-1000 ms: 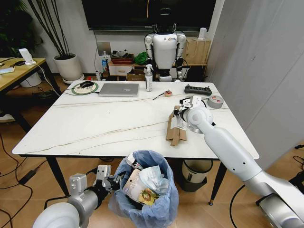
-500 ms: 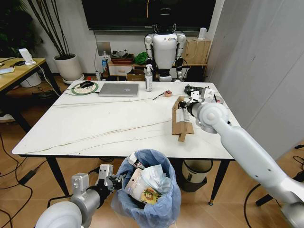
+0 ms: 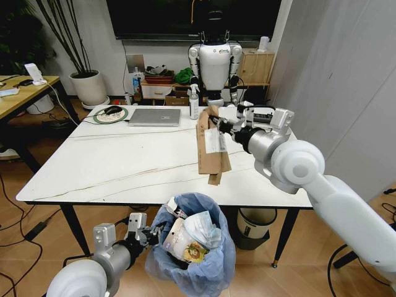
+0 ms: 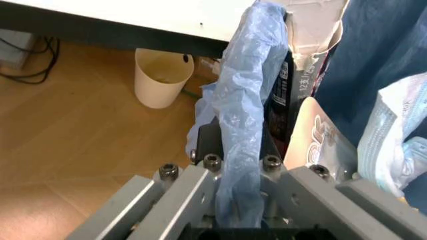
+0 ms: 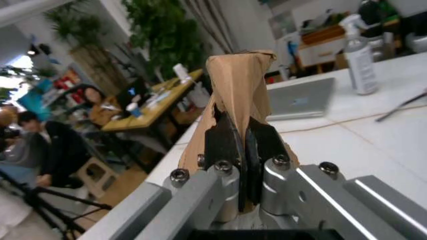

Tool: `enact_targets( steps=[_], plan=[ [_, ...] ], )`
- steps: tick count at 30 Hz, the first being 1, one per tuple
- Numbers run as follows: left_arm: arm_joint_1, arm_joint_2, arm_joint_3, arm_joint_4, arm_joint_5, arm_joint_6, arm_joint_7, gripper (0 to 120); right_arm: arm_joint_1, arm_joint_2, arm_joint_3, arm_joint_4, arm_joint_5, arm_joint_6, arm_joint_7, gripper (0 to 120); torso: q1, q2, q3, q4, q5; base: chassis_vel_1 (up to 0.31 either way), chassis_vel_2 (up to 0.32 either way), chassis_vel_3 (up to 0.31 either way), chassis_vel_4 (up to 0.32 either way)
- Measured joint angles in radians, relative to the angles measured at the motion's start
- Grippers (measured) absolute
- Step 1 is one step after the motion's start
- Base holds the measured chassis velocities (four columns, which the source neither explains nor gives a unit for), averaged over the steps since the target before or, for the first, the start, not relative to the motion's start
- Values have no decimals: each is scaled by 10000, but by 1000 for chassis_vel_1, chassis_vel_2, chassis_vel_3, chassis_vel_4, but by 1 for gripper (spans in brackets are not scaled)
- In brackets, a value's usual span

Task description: Pick up the trash bin and place the trash from the table into it.

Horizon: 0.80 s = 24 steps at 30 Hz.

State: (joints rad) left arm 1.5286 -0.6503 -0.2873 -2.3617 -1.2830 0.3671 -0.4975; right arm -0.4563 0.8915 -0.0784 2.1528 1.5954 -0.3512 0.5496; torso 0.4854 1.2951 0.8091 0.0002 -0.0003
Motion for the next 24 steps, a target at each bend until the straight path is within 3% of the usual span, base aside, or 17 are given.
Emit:
enact_targets(
  steps=[7, 14, 24],
  plan=[
    [-301, -1, -23, -1, -468, 27, -211, 0, -1028, -65, -248, 670, -18, 706, -1011, 0, 0, 0, 0, -2, 2, 0, 0, 0, 0],
    [-372, 33, -103, -45, -610, 24, -311, 0, -1837, -221, -562, 732, -987, 1541, -2548, 0, 0, 0, 0, -3, 3, 0, 0, 0, 0],
    [-456, 57, -218, -75, -729, 23, -443, 0, -2363, -286, -782, 976, -1193, 1864, -2706, 0, 0, -3, 1, -2, 3, 0, 0, 0, 0]
  ],
)
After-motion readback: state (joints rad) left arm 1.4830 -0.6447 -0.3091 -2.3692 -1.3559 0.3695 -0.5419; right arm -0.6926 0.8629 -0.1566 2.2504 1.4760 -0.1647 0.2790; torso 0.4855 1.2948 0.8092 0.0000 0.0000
